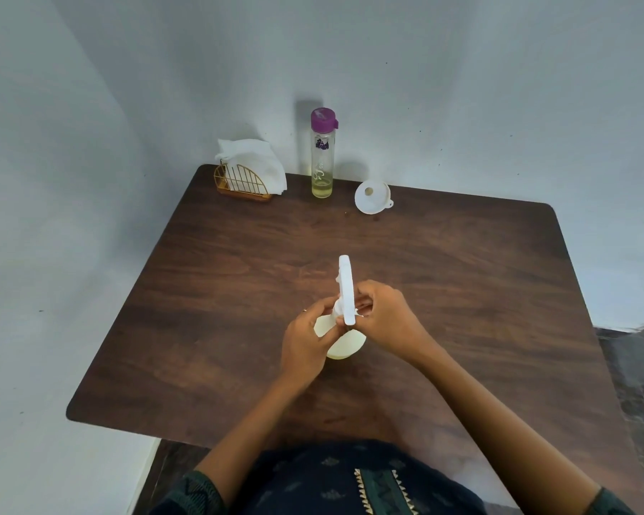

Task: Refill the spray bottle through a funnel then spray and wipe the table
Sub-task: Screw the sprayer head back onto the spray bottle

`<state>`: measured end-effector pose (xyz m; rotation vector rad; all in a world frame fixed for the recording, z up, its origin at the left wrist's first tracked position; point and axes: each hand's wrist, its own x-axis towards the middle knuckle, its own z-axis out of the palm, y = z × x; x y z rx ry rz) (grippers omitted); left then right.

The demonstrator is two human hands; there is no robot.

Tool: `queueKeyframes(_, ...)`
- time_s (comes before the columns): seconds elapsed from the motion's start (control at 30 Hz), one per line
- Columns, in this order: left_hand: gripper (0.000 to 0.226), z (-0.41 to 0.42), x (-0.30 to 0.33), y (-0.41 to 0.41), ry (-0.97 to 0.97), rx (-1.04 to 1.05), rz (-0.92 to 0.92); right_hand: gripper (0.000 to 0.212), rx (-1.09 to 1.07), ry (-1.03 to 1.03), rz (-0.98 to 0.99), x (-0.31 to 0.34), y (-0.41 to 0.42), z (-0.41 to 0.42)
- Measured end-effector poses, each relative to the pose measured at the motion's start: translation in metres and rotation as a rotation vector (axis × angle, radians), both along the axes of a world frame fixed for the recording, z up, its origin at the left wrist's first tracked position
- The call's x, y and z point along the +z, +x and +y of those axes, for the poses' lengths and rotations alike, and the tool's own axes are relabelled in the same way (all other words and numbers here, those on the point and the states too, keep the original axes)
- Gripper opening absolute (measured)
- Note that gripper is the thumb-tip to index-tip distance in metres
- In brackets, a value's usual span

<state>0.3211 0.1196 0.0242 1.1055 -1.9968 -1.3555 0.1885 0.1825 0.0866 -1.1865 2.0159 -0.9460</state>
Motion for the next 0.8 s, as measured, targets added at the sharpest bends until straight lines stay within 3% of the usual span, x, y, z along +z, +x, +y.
queueKeyframes(0.1, 0.052, 0.001, 0.0, -0.001, -0.024, 0.004, -0.013, 0.01, 0.029, 0.016, 0.024, 0.003, -0.003, -0.003)
queueKeyframes(0.2, 0.053, 0.002, -0.003, -0.001, -0.033, 0.001, -0.03, 0.024, 0.087, 0.024, 0.096, 0.007, -0.002, -0.003)
queueKeyframes(0.27, 0.056, 0.002, -0.005, -0.002, -0.036, 0.011, -0.055, 0.021, 0.078, 0.006, 0.115, 0.004, 0.0, -0.003)
queueKeyframes(0.43, 0.046, 0.005, -0.006, -0.006, -0.085, 0.04, -0.049, 0.044, -0.161, -0.029, 0.124, -0.019, 0.01, -0.002)
queueKeyframes(0.53, 0.029, 0.004, -0.006, -0.005, -0.073, 0.058, -0.035, 0.046, -0.251, -0.061, 0.087, -0.031, 0.017, -0.006)
queueKeyframes(0.63, 0.03, 0.003, -0.004, -0.004, -0.033, 0.051, -0.019, 0.047, -0.267, -0.116, 0.004, -0.041, 0.024, -0.009)
queueKeyframes(0.8, 0.026, 0.001, -0.002, -0.003, -0.005, 0.064, -0.008, 0.047, -0.144, -0.112, 0.05, -0.051, 0.034, -0.002)
